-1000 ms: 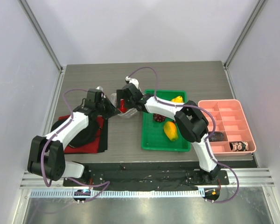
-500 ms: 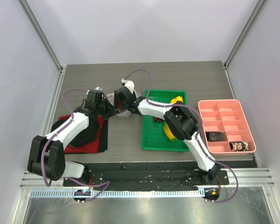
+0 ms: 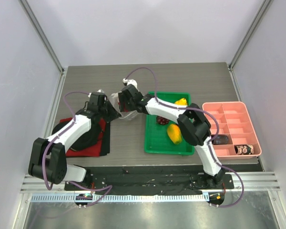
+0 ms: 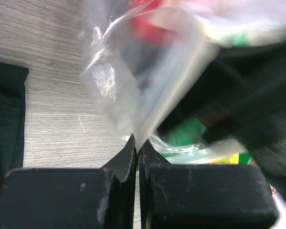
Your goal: Open the zip-top bag and remove the fake food
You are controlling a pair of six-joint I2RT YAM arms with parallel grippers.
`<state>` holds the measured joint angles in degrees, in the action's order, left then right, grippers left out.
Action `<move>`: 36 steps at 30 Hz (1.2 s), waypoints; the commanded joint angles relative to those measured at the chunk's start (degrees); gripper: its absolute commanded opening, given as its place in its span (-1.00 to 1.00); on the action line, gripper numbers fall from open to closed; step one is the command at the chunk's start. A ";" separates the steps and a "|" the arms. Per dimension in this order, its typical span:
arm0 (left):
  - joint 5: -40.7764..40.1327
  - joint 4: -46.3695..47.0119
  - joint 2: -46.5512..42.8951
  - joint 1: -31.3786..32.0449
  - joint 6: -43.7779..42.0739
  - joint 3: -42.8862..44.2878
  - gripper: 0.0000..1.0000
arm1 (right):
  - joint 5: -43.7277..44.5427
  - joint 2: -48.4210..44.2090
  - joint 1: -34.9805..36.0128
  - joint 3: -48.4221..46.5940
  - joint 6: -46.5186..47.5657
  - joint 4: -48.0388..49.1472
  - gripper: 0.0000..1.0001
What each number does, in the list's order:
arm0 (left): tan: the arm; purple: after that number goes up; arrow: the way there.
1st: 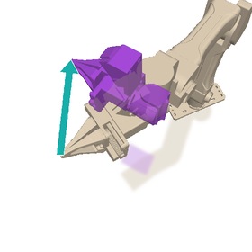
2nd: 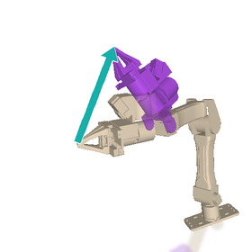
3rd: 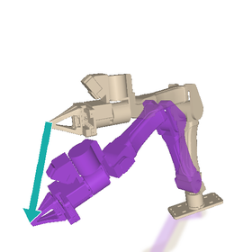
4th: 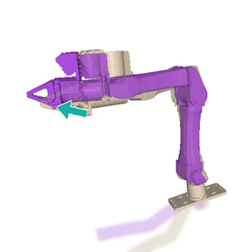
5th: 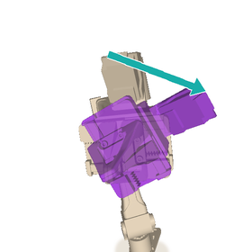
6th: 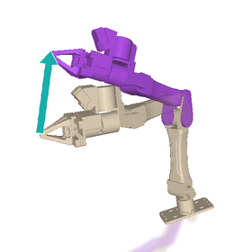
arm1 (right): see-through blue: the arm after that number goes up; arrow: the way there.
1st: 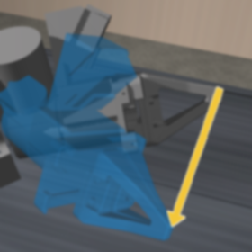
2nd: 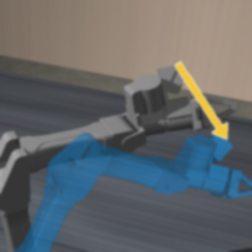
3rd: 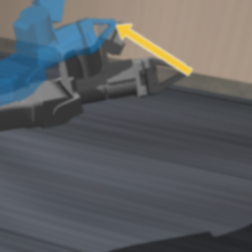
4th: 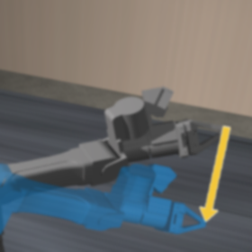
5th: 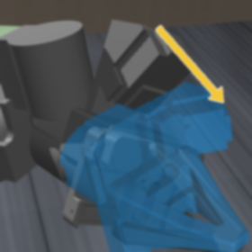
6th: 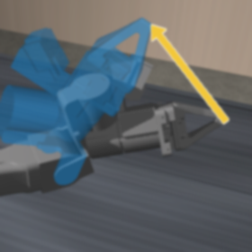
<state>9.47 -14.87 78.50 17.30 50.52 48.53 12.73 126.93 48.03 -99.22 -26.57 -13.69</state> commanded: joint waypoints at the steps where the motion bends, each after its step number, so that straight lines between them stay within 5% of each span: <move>1: -1.39 0.37 0.08 0.28 -1.13 2.44 -1.00 | -7.88 -11.35 -0.83 -0.37 -0.22 -5.02 -0.59; 16: -2.17 2.39 0.07 0.46 -0.95 1.03 -1.00 | -45.40 -16.18 -5.93 6.40 -16.24 -2.91 -0.76; 21: -6.84 1.33 2.62 0.54 -2.01 3.15 -1.00 | -50.96 -19.53 -6.63 8.78 -13.77 -5.56 -0.87; 31: -5.43 5.20 4.29 0.45 -0.07 2.71 -1.00 | -57.81 -25.15 -7.16 13.70 -19.40 4.80 -0.88; 36: -0.61 4.95 5.17 -0.95 -0.60 3.85 -1.00 | -64.66 -25.77 -7.34 13.26 -10.81 0.71 -0.97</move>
<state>8.47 -12.62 82.15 17.58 50.72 49.74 -37.17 106.98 39.38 -85.06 -41.69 -13.87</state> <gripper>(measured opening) 0.002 0.692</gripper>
